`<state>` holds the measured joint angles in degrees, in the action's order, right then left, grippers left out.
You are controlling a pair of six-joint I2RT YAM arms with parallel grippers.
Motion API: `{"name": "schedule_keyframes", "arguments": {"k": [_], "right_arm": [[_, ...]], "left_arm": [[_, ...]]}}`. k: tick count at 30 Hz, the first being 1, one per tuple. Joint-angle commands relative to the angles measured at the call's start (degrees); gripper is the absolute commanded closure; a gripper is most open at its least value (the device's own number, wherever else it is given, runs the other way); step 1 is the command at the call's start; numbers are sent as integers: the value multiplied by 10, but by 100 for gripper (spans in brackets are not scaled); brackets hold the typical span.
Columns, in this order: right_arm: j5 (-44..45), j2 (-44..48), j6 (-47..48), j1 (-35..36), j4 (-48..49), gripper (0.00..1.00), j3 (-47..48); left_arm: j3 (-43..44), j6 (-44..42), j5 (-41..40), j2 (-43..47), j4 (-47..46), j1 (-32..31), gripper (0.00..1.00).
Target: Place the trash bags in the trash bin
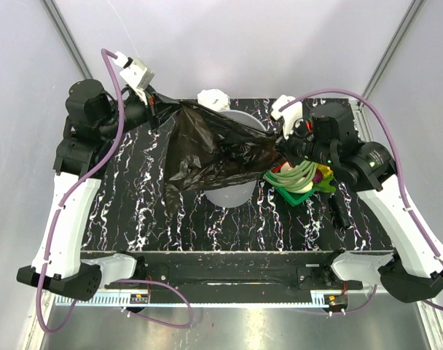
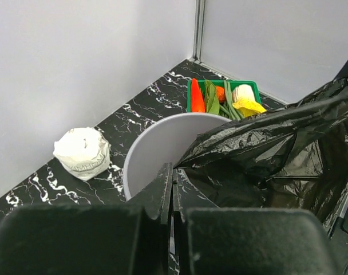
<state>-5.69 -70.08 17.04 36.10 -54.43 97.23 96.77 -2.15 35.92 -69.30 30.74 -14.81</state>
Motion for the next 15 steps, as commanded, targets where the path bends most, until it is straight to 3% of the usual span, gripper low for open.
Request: {"name": "schedule_keyframes", "arguments": {"k": [1, 15], "right_arm": [[-5, 7, 12, -5, 8, 100, -46], [72, 3, 13, -7, 82, 100, -153]], "left_arm": [[16, -12, -23, 17, 4, -6, 100], [-81, -23, -22, 39, -13, -11, 100]]}}
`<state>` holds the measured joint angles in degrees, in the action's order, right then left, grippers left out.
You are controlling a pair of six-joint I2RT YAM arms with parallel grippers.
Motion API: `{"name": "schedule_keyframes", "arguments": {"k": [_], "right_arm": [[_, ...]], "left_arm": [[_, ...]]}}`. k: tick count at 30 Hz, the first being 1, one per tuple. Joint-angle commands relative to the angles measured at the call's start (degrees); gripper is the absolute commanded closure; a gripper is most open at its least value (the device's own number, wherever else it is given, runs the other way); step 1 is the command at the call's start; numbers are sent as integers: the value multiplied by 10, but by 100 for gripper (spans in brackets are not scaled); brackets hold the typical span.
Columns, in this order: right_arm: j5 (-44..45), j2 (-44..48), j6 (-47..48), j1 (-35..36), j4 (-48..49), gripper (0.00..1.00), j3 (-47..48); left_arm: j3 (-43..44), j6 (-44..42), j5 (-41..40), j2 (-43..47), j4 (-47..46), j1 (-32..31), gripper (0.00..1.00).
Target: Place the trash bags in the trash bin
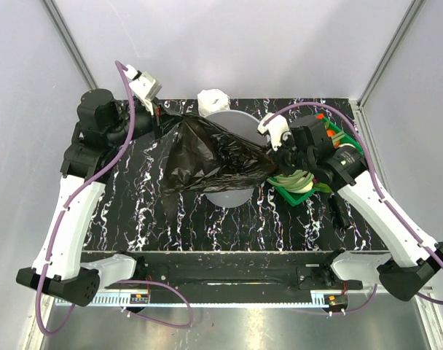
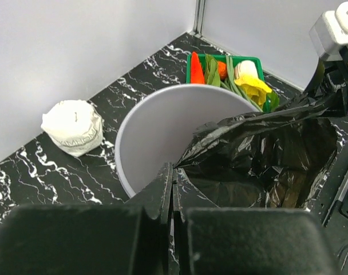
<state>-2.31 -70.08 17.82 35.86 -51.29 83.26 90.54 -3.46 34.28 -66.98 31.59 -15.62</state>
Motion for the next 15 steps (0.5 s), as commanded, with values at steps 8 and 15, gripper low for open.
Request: {"name": "schedule_keyframes", "arguments": {"k": [8, 15], "right_arm": [[93, -3, -2, -4, 94, 100, -44], [109, -11, -17, -5, 136, 99, -64]], "left_arm": [[-70, -28, -34, 37, -36, -7, 100], [-80, -48, -103, 35, -38, -6, 100]]}}
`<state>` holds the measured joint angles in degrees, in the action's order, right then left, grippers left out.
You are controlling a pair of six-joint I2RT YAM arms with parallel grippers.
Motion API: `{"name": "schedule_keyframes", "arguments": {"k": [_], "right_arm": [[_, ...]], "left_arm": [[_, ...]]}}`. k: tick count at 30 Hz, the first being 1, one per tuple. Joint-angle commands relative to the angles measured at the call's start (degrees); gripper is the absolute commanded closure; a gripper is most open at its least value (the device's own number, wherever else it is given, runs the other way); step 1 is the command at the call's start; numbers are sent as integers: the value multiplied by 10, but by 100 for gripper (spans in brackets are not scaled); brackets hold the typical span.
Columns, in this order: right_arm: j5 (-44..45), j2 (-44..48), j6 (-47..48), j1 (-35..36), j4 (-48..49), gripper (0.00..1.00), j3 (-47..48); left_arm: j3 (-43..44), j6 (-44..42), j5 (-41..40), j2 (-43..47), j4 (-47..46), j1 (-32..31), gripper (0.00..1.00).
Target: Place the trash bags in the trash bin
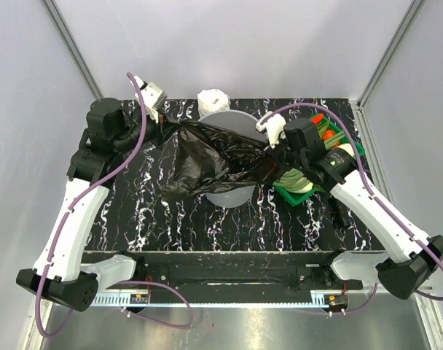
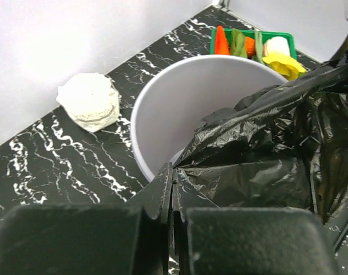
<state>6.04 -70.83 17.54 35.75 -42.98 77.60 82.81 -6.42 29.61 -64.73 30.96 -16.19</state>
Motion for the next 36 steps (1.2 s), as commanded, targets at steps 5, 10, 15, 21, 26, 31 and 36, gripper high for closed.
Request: {"name": "schedule_keyframes", "arguments": {"k": [5, 10, 15, 21, 26, 31, 36], "right_arm": [[33, -11, -22, -3, 83, 96, -24], [41, -26, -15, -4, 88, 90, -3], [55, -45, 5, -4, 88, 85, 31], [66, -60, 19, -4, 89, 58, 57], [70, -60, 22, -9, 89, 57, 67], [69, -53, 24, -16, 88, 74, 75], [61, -59, 28, -32, 89, 89, 85]], "left_arm": [[-9, -31, -110, 3, -31, -3, 100], [-12, -47, -153, -15, -26, -2, 100], [-17, -65, -180, -29, -27, -2, 100], [-40, -81, -203, -33, -45, -1, 100], [-57, -85, -210, -32, -55, -1, 100], [-63, -89, -214, -31, -60, -2, 100], [-68, -92, -227, -35, -67, -2, 100]]}}
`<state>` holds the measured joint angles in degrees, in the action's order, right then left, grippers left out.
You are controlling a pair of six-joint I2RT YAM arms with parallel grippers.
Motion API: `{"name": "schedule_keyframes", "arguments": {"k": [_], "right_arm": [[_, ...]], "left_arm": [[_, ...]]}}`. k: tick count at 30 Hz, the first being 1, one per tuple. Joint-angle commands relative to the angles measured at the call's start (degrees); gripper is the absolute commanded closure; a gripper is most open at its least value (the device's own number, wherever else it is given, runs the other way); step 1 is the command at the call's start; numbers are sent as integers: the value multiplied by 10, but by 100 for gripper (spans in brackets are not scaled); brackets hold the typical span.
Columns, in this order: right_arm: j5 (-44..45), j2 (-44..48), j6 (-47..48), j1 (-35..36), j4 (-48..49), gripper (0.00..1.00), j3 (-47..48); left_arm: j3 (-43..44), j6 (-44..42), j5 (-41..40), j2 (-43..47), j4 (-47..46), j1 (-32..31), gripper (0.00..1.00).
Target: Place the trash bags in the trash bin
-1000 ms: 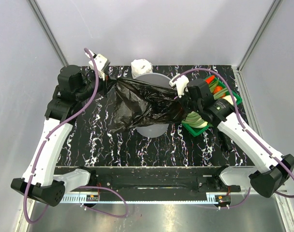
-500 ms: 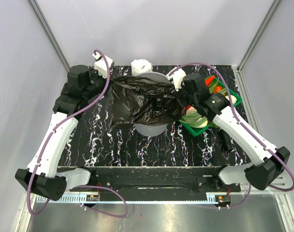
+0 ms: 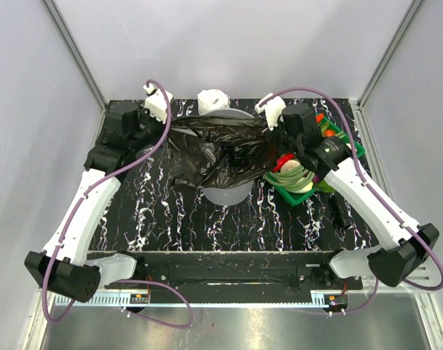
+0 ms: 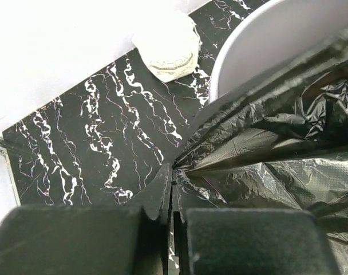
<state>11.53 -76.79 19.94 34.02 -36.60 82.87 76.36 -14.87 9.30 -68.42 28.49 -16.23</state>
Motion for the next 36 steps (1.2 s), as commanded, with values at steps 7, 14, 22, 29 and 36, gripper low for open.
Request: {"name": "schedule_keyframes", "arguments": {"k": [7, 14, 22, 29, 36], "right_arm": [[-20, -27, -3, -26, 25, 91, 43], [-63, -9, -29, -26, 24, 91, 15], [-99, 18, -33, -26, -12, 92, -6], [-106, 40, -27, -26, -25, 98, -24], [-135, 63, -18, -26, -47, 100, -39]], "left_arm": [[-9, -11, -31, -5, -45, -1, 100], [-17, -10, -4, 27, -20, -1, 100], [5, -19, 20, 56, 47, -1, 100], [19, -26, 28, 87, 90, -1, 100], [67, -25, 80, 101, 151, -1, 100]]}}
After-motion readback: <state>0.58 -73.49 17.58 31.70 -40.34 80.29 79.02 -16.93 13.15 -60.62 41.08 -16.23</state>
